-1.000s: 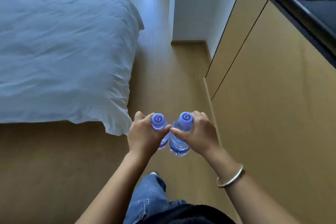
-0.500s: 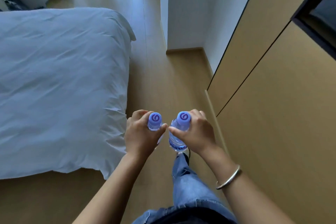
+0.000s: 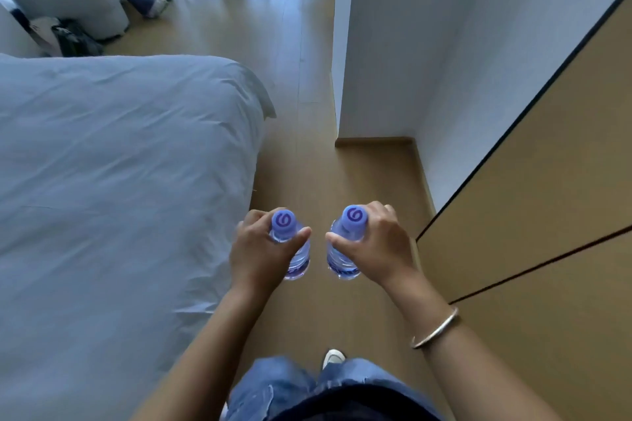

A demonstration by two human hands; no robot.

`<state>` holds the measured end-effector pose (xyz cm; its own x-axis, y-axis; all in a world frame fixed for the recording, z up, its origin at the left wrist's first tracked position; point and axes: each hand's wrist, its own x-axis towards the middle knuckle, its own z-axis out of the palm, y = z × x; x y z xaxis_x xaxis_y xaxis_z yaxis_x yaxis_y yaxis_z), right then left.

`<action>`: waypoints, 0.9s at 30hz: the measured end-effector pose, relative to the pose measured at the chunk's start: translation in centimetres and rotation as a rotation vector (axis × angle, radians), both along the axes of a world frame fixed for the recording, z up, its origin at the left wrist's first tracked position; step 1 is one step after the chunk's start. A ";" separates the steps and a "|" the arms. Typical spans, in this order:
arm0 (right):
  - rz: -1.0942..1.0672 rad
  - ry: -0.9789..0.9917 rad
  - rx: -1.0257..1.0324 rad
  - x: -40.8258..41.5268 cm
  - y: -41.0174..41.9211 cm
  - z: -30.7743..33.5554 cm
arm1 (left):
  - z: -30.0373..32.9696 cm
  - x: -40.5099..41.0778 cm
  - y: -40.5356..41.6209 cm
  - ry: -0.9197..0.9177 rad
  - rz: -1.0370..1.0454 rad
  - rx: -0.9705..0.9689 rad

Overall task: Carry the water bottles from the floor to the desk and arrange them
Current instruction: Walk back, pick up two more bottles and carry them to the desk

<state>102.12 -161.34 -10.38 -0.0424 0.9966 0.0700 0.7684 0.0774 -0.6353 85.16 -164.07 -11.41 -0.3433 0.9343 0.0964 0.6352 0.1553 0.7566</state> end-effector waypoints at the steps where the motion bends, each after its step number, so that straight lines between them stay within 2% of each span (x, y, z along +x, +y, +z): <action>1: 0.004 0.006 -0.001 -0.1 1.5 0.2 | 0.3 -0.1 1.5 -0.009 0.010 0.006; 10: 0.032 -0.015 0.015 -1.9 16.5 -0.4 | -0.5 -2.2 17.3 -0.034 0.016 0.045; 19: -0.019 -0.038 0.022 -8.7 35.6 0.0 | -0.6 -9.0 36.8 -0.113 -0.052 0.020; 27: -0.037 -0.002 0.028 -13.6 48.8 0.4 | 0.9 -13.9 50.6 -0.045 -0.085 0.003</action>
<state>88.47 -112.54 -9.98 -0.0058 0.9951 0.0983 0.7722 0.0669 -0.6319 71.28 -113.49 -10.47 -0.2673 0.9598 0.0858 0.6115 0.1001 0.7849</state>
